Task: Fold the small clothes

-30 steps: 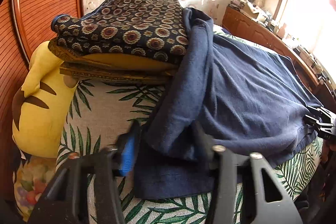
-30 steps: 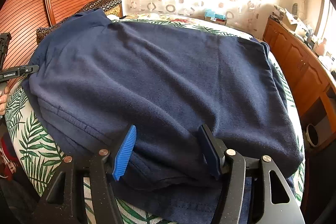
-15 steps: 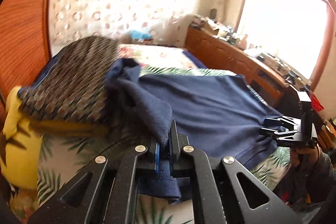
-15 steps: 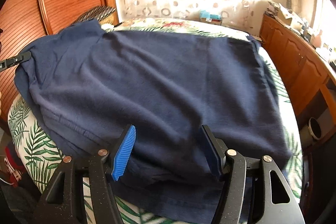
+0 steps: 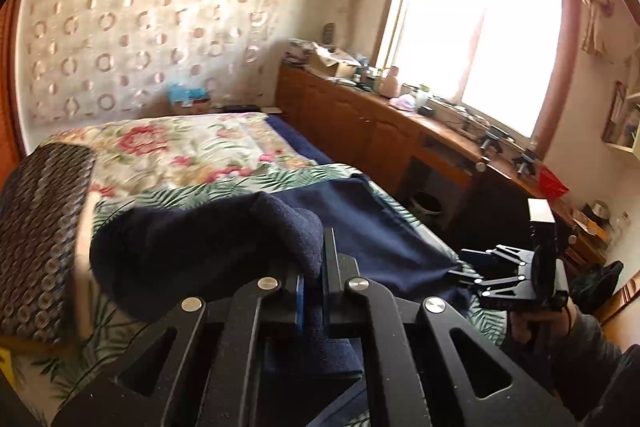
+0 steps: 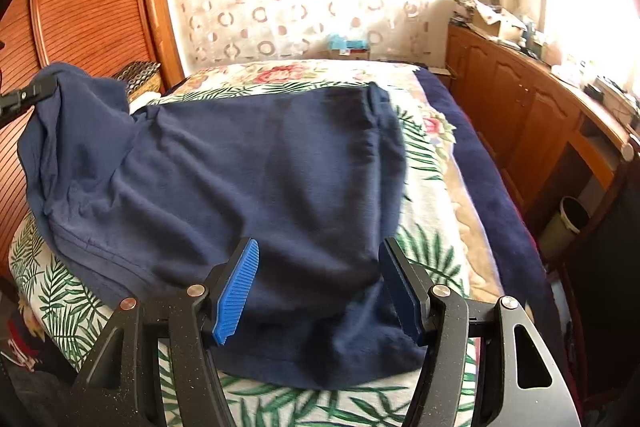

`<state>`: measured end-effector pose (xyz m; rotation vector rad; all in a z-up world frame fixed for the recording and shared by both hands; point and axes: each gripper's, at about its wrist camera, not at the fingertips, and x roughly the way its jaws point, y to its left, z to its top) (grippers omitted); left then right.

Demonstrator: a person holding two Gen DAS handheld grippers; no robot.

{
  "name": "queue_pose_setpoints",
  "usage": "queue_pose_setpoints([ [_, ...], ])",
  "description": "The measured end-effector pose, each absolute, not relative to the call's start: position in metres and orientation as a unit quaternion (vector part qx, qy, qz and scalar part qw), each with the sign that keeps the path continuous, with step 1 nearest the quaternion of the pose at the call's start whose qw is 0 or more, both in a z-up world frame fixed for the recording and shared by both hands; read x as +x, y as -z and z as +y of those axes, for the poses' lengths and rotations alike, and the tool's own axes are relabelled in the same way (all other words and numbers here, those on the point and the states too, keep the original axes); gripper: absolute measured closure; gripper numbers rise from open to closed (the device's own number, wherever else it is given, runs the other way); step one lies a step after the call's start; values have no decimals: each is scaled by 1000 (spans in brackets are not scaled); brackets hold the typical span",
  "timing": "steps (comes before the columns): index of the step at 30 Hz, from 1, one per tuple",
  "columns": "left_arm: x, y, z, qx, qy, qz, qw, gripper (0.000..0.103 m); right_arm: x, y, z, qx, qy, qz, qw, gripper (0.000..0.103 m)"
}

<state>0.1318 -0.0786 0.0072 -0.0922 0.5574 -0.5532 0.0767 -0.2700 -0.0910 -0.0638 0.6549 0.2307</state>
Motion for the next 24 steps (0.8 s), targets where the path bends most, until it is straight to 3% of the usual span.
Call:
queue_pose_setpoints([
  [13, 149, -37, -158, -3, 327, 265, 907, 96, 64, 79, -300, -11, -98, 307, 947, 38],
  [14, 153, -33, -162, 5, 327, 280, 902, 93, 64, 80, -301, -10, -98, 307, 946, 38],
  [16, 159, -25, -167, 11, 336, 300, 893, 71, 64, 81, -304, -8, -99, 308, 946, 38],
  [17, 159, -24, -168, 13, 339, 302, 891, 55, 66, 81, -305, -8, -99, 309, 946, 38],
  [20, 152, -16, -168, 28, 335, 305, 891, 25, 69, 83, -308, -8, -99, 313, 944, 38],
  [24, 145, -8, -158, 35, 312, 305, 899, 24, 74, 81, -308, -7, -100, 314, 944, 38],
])
